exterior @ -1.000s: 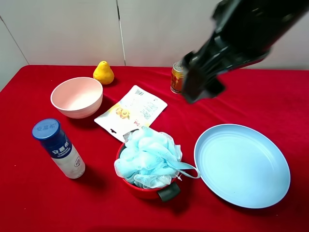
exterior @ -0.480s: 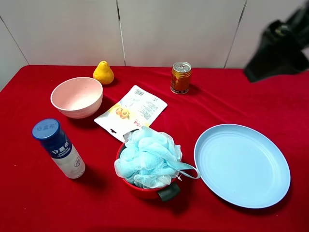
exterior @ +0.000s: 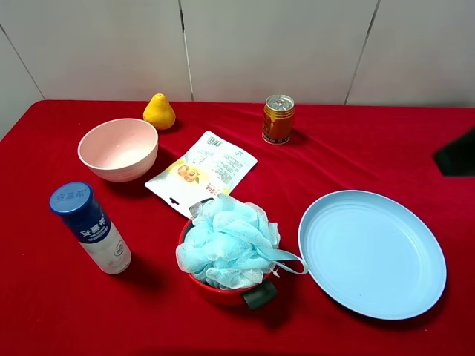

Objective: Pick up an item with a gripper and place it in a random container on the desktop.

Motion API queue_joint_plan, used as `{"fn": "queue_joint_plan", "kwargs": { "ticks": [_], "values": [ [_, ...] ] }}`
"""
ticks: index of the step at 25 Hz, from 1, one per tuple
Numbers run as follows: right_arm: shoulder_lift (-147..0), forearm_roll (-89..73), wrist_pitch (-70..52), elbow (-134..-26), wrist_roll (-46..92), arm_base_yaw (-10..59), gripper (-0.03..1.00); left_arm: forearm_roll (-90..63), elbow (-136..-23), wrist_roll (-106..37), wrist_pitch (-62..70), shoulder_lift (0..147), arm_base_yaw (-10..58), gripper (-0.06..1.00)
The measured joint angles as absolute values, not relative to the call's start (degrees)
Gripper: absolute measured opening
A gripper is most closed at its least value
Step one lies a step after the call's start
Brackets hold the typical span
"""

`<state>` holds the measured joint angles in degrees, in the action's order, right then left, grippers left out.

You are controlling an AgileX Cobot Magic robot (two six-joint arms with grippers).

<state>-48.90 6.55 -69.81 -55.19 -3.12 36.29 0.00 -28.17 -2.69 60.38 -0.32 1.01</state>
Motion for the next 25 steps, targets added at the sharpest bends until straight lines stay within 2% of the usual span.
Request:
{"fn": "queue_joint_plan", "kwargs": {
  "ticks": [13,25],
  "values": [
    [-32.55,6.32,-67.32,-41.18,-6.67,34.82,0.69,0.0,-28.17,-2.69,60.38,-0.32,1.01,0.99],
    [-13.61,4.39,-61.43,-34.24,-6.99,9.57,0.69,0.0,-28.17,-2.69,60.38,-0.32,1.01,0.99]
  ]
}}
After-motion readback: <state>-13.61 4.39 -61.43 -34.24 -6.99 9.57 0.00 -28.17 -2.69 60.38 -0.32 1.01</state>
